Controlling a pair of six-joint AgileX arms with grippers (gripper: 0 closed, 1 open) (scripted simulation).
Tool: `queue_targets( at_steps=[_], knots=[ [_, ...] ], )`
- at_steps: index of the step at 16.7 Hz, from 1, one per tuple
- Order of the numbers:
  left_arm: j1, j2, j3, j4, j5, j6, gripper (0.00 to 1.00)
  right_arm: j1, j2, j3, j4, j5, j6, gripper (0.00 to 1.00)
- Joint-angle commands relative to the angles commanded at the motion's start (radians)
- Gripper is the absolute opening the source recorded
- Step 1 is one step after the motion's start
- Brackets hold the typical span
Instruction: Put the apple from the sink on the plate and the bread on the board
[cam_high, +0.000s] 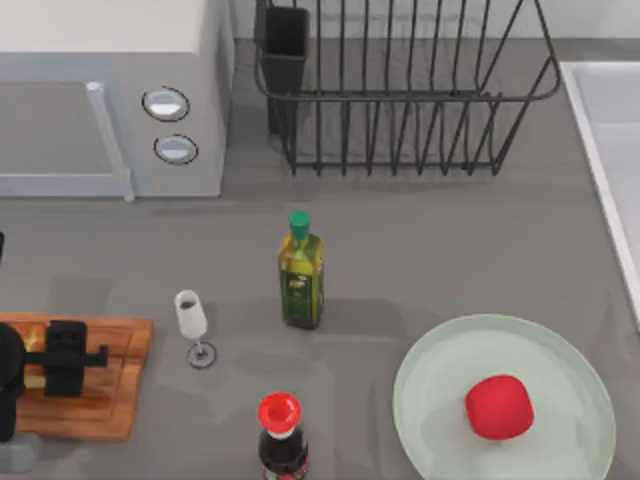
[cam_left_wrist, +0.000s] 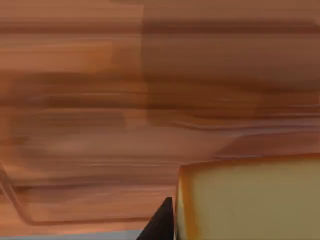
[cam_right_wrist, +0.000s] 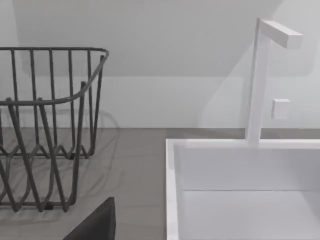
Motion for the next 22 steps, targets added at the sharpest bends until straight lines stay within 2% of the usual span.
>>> queue_targets(
  at_steps=[9, 22],
  knots=[
    [0.003, 0.035, -0.017, 0.063, -0.002, 0.019, 0.0, 0.0, 0.0, 0.0, 0.0, 0.0, 0.0, 1.0],
    [0.003, 0.035, -0.017, 0.063, -0.002, 0.019, 0.98, 0.0, 0.0, 0.0, 0.0, 0.0, 0.0, 1.0]
  ],
)
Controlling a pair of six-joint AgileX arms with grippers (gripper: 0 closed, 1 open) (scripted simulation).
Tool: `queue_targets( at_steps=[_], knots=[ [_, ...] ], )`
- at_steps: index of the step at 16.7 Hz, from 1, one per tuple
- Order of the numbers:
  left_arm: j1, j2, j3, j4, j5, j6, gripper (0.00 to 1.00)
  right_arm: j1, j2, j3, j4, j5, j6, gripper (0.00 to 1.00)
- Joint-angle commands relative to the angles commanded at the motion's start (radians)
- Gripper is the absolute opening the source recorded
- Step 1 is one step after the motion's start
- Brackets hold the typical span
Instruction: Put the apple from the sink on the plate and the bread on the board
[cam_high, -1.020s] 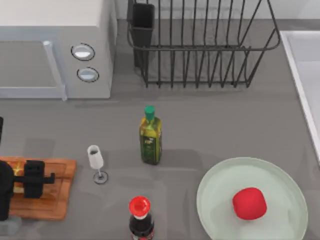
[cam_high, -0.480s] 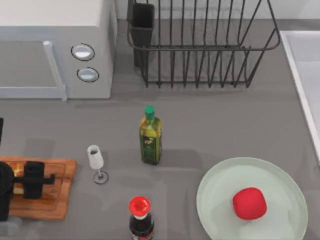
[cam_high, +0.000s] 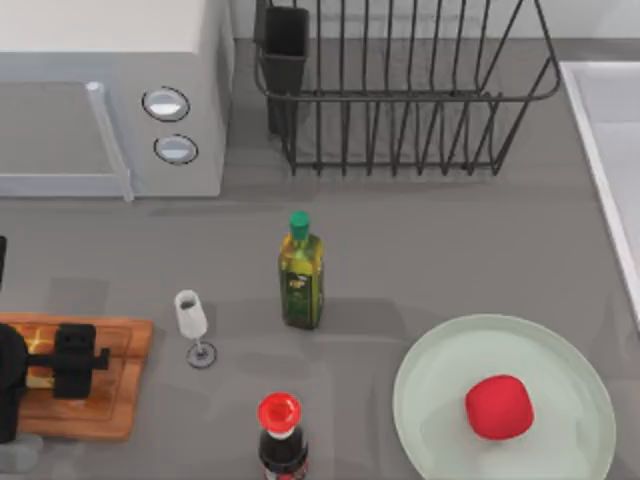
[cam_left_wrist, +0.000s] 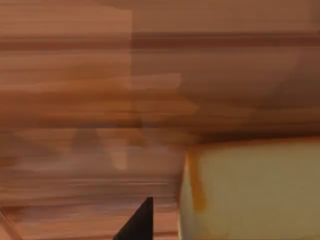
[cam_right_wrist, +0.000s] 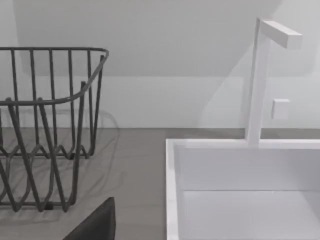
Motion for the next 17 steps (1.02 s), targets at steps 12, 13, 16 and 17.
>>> queue_targets(
  at_steps=[12, 13, 16, 17],
  knots=[
    [0.002, -0.021, 0.004, -0.001, 0.002, 0.028, 1.0, 0.0, 0.0, 0.0, 0.0, 0.0, 0.0, 1.0],
    [0.004, -0.039, 0.004, -0.003, 0.003, 0.058, 1.0, 0.0, 0.0, 0.0, 0.0, 0.0, 0.0, 1.0],
    [0.012, -0.129, -0.005, -0.009, 0.014, 0.211, 1.0, 0.0, 0.0, 0.0, 0.0, 0.0, 0.0, 1.0],
    [0.016, -0.169, -0.011, -0.011, 0.019, 0.282, 1.0, 0.0, 0.0, 0.0, 0.0, 0.0, 0.0, 1.0]
  ],
)
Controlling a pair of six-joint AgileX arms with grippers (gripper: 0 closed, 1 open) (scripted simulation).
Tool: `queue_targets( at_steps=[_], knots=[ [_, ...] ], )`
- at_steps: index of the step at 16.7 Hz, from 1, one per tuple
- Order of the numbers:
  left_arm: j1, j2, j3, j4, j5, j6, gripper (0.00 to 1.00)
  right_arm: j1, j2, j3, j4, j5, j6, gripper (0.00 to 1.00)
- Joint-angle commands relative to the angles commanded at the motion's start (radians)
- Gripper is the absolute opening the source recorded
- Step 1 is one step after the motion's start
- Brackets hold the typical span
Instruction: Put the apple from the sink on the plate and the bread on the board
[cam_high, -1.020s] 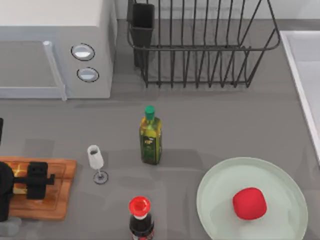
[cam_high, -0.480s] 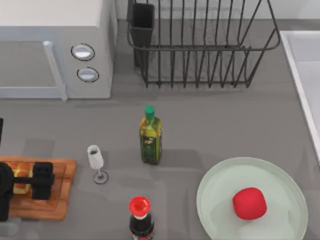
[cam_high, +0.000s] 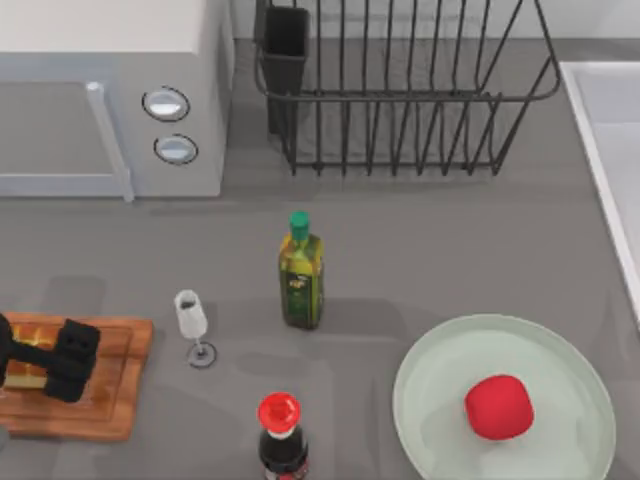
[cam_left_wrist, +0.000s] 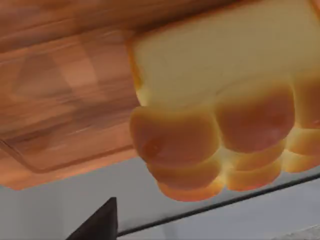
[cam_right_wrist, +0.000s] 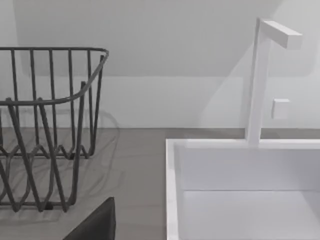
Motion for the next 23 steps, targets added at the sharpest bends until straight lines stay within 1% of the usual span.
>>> queue_targets(
  at_steps=[3, 6, 8, 14, 17, 20, 23],
  knots=[
    [0.009, -0.144, -0.026, -0.004, 0.02, 0.272, 1.0, 0.0, 0.0, 0.0, 0.0, 0.0, 0.0, 1.0],
    [0.019, -0.302, -0.074, -0.006, 0.045, 0.63, 1.0, 0.0, 0.0, 0.0, 0.0, 0.0, 0.0, 1.0],
    [0.026, -0.41, -0.113, -0.003, 0.061, 0.913, 1.0, 0.0, 0.0, 0.0, 0.0, 0.0, 0.0, 1.0],
    [0.039, -0.733, -0.225, 0.045, 0.102, 1.831, 1.0, 0.0, 0.0, 0.0, 0.0, 0.0, 0.0, 1.0],
    [0.047, -0.877, -0.278, 0.088, 0.111, 2.216, 1.0, 0.0, 0.0, 0.0, 0.0, 0.0, 0.0, 1.0],
    [0.058, -0.99, -0.323, 0.134, 0.109, 2.515, 1.0, 0.0, 0.0, 0.0, 0.0, 0.0, 0.0, 1.0],
    [0.072, -1.068, -0.362, 0.176, 0.102, 2.729, 1.0, 0.0, 0.0, 0.0, 0.0, 0.0, 0.0, 1.0]
  ],
)
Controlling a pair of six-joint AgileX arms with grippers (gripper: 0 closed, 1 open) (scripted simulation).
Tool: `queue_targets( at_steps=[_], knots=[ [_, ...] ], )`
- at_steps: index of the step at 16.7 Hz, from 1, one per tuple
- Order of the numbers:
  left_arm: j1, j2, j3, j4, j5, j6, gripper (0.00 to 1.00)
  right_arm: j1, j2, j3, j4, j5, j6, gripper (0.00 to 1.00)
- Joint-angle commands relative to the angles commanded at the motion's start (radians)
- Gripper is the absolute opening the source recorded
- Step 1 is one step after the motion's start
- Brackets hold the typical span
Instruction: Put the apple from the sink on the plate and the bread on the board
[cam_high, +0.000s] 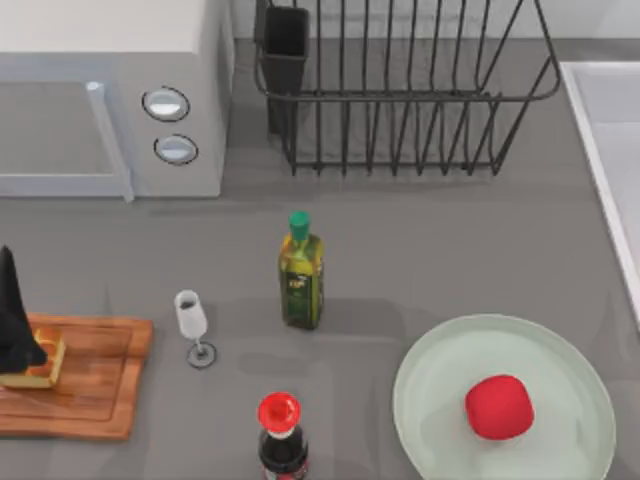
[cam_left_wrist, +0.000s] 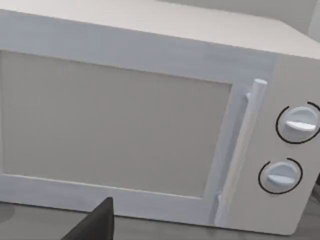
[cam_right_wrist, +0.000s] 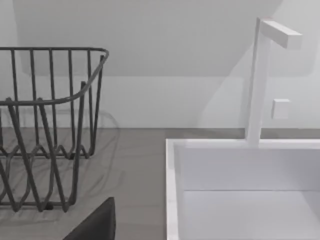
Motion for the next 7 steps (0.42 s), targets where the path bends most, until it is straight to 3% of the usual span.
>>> queue_targets(
  at_steps=[3, 7],
  knots=[
    [0.013, -0.036, -0.03, 0.027, -0.008, 0.122, 1.0, 0.0, 0.0, 0.0, 0.0, 0.0, 0.0, 1.0],
    [0.018, -0.045, -0.041, 0.035, -0.012, 0.156, 1.0, 0.0, 0.0, 0.0, 0.0, 0.0, 0.0, 1.0]
  ],
)
